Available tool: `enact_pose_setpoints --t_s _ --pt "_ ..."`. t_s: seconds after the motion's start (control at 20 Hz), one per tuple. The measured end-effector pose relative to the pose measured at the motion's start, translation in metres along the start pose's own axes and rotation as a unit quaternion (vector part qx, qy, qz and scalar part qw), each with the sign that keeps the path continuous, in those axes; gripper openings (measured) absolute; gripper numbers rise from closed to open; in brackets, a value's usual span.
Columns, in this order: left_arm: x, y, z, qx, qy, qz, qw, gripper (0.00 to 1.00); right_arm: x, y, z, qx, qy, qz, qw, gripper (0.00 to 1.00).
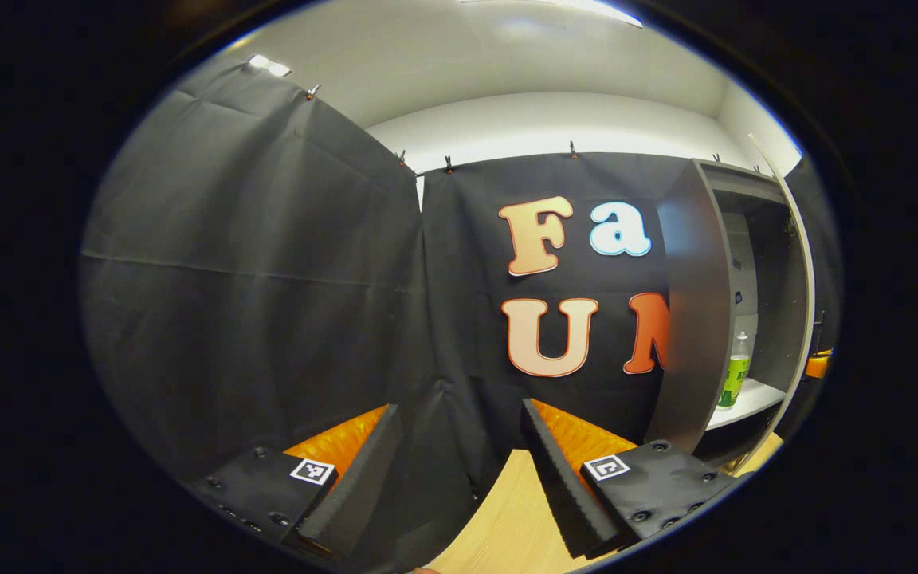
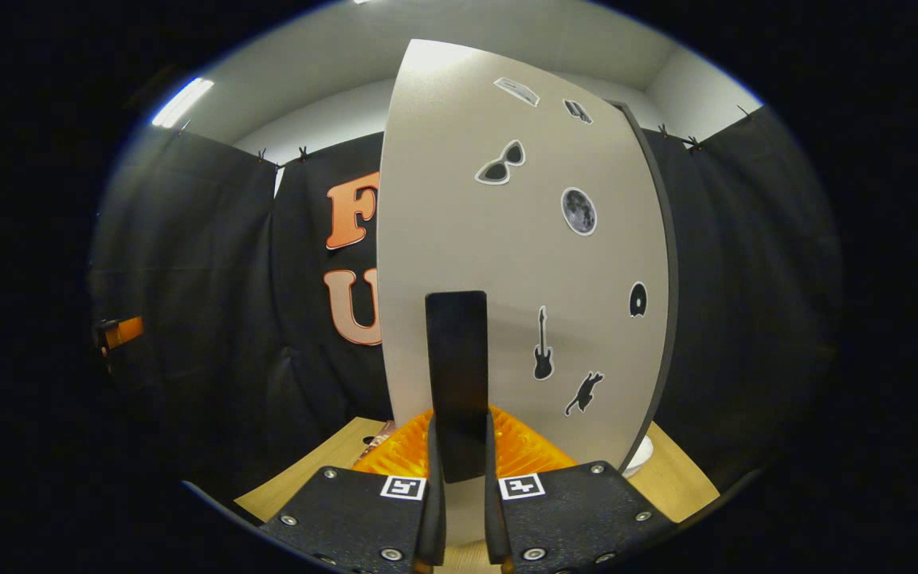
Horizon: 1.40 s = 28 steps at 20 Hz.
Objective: Open the cabinet door with the right hand, grasp the bottle in the cabinet with the left hand and place it on the coaster, then close the cabinet door with the right hand.
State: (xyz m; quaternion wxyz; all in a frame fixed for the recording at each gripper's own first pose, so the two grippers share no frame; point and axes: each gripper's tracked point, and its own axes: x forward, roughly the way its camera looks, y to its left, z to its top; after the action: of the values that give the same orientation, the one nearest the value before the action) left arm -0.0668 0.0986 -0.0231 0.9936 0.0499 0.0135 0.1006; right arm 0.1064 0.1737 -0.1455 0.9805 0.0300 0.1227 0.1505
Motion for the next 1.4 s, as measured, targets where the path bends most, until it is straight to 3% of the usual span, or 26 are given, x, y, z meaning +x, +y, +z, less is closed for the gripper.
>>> enact_pose_setpoints --t_s 0.65,0.95,1.4 --pt "0.019 -0.072 -0.009 -0.019 0.008 -0.066 0.998 0.98 -0.026 -0.038 0.001 -0.019 -0.002 -0.07 0.997 0.18" --pt "0.014 -0.112 -0.005 -0.02 0.008 -0.099 0.995 0.98 -0.037 -0.056 0.002 -0.019 -0.004 -0.109 0.994 0.09" --pt "0.001 -0.171 0.006 -0.019 0.004 -0.127 0.992 0.97 -0.047 -0.074 0.001 -0.019 -0.002 -0.119 0.993 0.05"
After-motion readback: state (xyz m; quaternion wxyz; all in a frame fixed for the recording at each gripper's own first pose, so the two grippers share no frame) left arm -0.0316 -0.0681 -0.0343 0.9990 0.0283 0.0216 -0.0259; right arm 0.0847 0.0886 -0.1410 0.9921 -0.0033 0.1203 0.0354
